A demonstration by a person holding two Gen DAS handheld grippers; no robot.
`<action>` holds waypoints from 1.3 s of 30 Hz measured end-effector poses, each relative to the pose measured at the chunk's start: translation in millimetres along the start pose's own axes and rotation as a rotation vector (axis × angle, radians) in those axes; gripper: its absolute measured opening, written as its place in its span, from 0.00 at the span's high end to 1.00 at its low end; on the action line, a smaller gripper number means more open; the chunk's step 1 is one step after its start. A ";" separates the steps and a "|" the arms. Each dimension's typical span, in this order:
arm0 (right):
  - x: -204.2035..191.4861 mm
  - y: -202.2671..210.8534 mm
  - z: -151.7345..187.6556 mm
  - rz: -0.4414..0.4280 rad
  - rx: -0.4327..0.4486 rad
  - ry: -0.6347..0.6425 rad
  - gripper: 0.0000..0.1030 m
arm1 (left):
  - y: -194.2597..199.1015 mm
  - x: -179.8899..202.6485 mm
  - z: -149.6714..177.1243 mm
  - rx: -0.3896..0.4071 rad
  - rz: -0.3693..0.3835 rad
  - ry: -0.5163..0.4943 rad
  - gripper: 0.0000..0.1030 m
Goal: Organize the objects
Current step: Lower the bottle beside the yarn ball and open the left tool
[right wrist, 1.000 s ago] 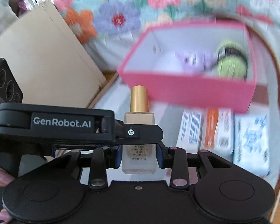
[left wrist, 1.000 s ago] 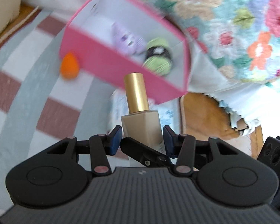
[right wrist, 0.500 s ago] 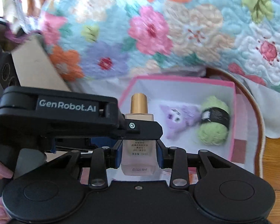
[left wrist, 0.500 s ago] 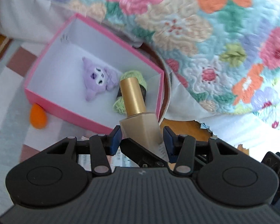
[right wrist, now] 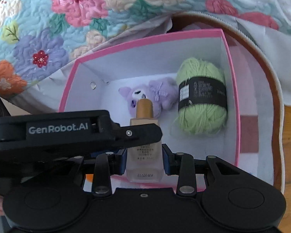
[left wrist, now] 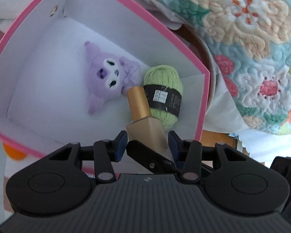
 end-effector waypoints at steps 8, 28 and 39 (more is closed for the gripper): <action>7.5 -20.2 2.9 0.045 -0.054 -0.053 0.61 | -19.8 -9.7 -8.7 -0.031 -0.014 0.008 0.60; 8.1 -63.8 -4.4 0.178 -0.017 0.008 0.59 | -17.5 -10.1 -30.8 0.074 -0.087 -0.116 0.70; -11.9 15.0 6.4 0.105 0.103 0.193 0.48 | 27.6 11.0 -12.8 0.082 -0.110 -0.233 0.66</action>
Point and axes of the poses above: each gripper's, at about its wrist camera, not at the fingertips, and y roughly against the way its jaws point, x to its right, z to its underside, the point moved 3 cm from there along -y, roughly the way its jaws point, and after that the axes turned 9 degrees about x, right-handed, at the moved point
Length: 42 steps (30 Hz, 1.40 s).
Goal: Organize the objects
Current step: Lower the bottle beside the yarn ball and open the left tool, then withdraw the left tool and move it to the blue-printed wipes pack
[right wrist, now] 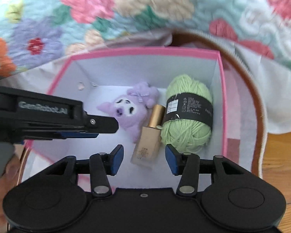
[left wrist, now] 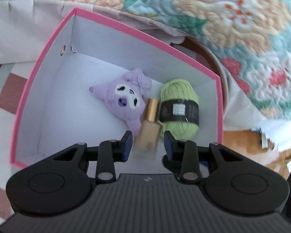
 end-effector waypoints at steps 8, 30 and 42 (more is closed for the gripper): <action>-7.7 66.2 6.2 -0.077 0.089 0.061 0.46 | 56.4 20.4 14.4 -0.018 -0.013 -0.092 0.58; -10.1 230.1 31.2 -0.149 0.177 0.276 0.37 | 184.2 68.2 88.2 0.014 0.020 -0.266 0.42; 10.8 211.4 96.6 -0.173 0.065 0.272 0.29 | 147.0 54.0 150.2 -0.039 0.012 -0.255 0.32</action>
Point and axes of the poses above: each gripper's, at about its wrist camera, not at the fingertips, and y roughly against the way its jaws point, x to its right, z to its underside, the point moved 3 cm from there along -y, roughly the way its jaws point, and after that the axes turned 9 degrees about x, right-handed, at the moved point
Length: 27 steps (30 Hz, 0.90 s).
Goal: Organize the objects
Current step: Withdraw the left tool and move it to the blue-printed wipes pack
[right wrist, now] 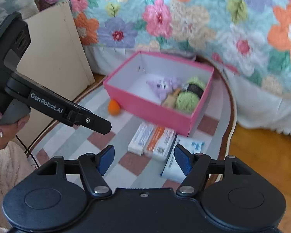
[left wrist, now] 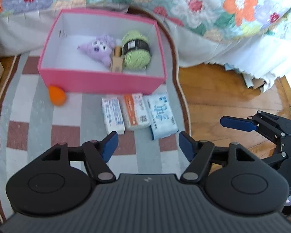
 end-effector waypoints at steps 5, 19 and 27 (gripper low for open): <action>3.6 -22.7 21.1 0.008 -0.047 -0.024 0.16 | -27.1 -10.6 19.6 -0.004 -0.031 -0.020 0.27; 34.3 -100.8 75.4 0.103 -0.001 0.010 0.12 | -95.1 -21.8 54.6 0.073 0.014 0.079 0.10; 55.6 -136.6 96.5 0.140 0.005 0.064 0.12 | -130.9 -14.3 67.2 0.065 0.084 0.128 0.11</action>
Point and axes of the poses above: each gripper's, at about its wrist camera, not at the fingertips, and y roughly against the way its jaws point, x to its right, z to its underside, the point moved 3 cm from there along -y, roughly the way its jaws point, and after that the axes turned 9 degrees about x, right-handed, at the moved point
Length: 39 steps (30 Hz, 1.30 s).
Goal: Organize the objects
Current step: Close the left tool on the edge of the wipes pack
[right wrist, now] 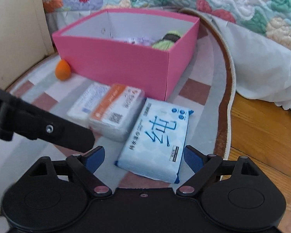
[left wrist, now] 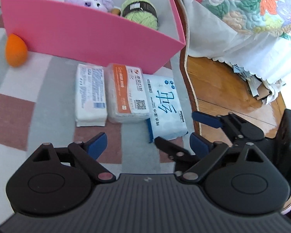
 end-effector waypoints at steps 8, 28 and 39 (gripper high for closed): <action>4.2 -26.8 9.3 0.027 -0.058 -0.027 0.12 | -26.4 -8.7 9.8 0.005 0.035 0.124 0.27; -52.8 17.7 28.7 -0.025 -0.166 -0.315 0.19 | -11.6 -6.4 38.6 -0.080 -0.033 -0.064 0.82; -92.0 51.0 8.6 -0.349 -0.168 -0.333 0.25 | 24.0 -53.4 17.1 -0.144 -0.121 -0.012 0.74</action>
Point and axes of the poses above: each gripper's, at about its wrist camera, not at the fingertips, and y roughly against the way its jaws point, x to its right, z to its underside, the point moved 3 cm from there along -y, roughly the way its jaws point, and after that the axes turned 9 degrees about x, right-handed, at the moved point
